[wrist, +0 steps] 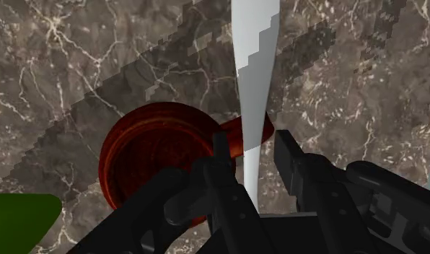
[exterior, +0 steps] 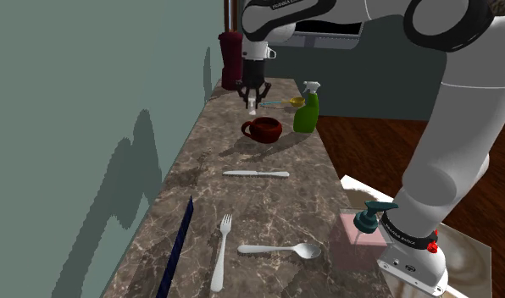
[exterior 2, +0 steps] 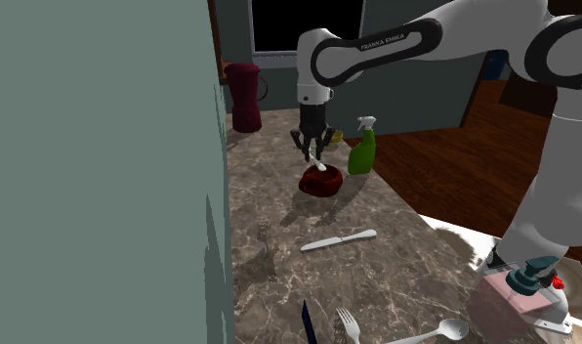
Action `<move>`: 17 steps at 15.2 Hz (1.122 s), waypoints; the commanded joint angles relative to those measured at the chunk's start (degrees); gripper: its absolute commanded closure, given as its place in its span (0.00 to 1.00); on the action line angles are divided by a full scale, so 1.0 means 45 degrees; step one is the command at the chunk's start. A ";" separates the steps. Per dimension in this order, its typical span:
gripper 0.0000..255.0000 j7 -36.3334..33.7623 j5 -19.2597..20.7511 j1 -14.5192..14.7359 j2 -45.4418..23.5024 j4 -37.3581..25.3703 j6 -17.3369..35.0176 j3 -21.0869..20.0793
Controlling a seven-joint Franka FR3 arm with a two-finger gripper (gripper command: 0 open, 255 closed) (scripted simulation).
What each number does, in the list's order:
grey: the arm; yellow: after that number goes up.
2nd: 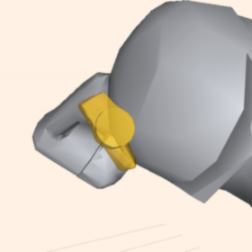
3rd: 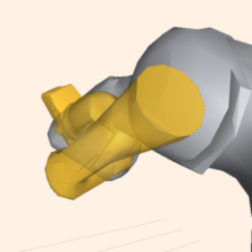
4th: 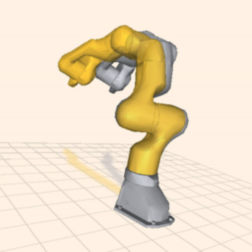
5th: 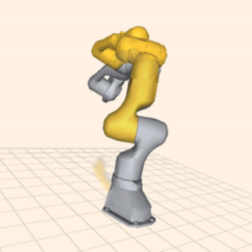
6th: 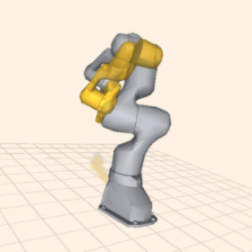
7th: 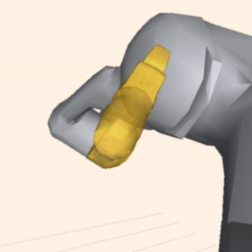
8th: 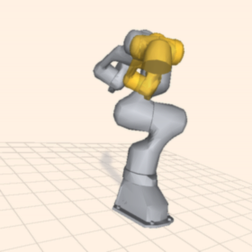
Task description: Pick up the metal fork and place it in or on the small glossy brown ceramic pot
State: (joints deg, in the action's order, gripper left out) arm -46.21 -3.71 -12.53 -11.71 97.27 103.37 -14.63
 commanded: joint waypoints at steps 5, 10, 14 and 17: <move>1.00 0.1337 -0.0027 -0.0785 0.0189 0.0567 0.0265 0.0521; 1.00 0.1380 -0.0003 -0.0774 -0.0003 0.1179 0.1064 0.0528; 1.00 0.1405 0.0022 -0.0763 -0.0179 0.1579 0.1636 0.0534; 1.00 0.1405 0.0023 -0.0762 -0.0182 0.1575 0.1635 0.0535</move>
State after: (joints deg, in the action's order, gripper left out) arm -39.90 -3.61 -15.96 -12.52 104.30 110.63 -12.22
